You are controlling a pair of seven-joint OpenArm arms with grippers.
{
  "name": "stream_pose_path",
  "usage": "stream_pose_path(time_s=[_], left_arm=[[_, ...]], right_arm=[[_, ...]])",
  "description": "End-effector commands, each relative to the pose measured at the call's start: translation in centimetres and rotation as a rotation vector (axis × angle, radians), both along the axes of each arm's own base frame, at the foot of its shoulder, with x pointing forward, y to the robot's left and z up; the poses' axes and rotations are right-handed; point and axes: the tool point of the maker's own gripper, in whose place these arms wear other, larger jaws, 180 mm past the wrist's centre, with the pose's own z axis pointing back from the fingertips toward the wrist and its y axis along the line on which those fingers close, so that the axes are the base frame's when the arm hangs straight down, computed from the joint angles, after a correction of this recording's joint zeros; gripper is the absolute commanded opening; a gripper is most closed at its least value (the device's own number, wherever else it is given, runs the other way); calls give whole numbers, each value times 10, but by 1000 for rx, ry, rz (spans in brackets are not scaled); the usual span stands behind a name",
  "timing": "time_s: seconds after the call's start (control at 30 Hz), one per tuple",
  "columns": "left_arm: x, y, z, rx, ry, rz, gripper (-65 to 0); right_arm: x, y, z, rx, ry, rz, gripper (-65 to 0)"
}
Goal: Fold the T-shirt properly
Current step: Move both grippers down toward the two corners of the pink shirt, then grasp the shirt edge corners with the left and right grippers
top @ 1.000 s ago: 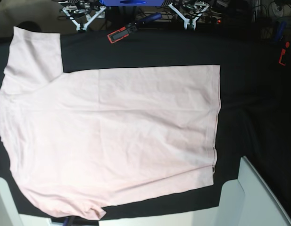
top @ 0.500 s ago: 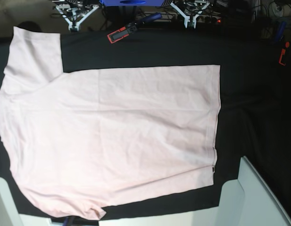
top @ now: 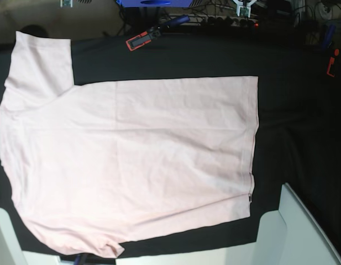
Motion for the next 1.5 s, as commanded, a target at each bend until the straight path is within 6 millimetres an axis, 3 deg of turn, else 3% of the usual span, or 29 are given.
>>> stream_pose_path(time_s=[0.0,0.13,0.3,0.43,0.63,0.73,0.87,1.07,1.17,1.33,1.47], left_arm=[[0,21,10,48,-26,14,-650],[19,58,40,128,-130,70,-650],[61,87,89,211,-297,70,-650],[100,83,127,229,-431,19,-650],[140,72,180,246,-593,-40,-650],[156,70,193,250,-643,-49,-650],[172,69,201,252,-684,-42,-650],[181,70,205,255,-703,-44,-647],[181,70,205,259,-702,-49,-647],[186,71,207,258,-714,-46,-647],[185,72,202,258,-705,-39,-647]], right_arm=[[-10,-22,9,-49,7,-19,-588],[17,-56,35,-121,-47,-97,-588],[71,-97,92,-226,-201,-111,-588],[106,-118,135,-291,-294,-125,-588],[139,-140,176,-355,-379,-158,-586],[167,-145,185,-358,-449,-168,-582],[212,-124,185,-187,-519,-106,-582],[231,-136,200,20,-562,-213,-579],[232,-141,204,48,-544,-205,-486],[229,-133,203,90,-499,-121,-181],[217,-140,196,97,-482,-172,-170]])
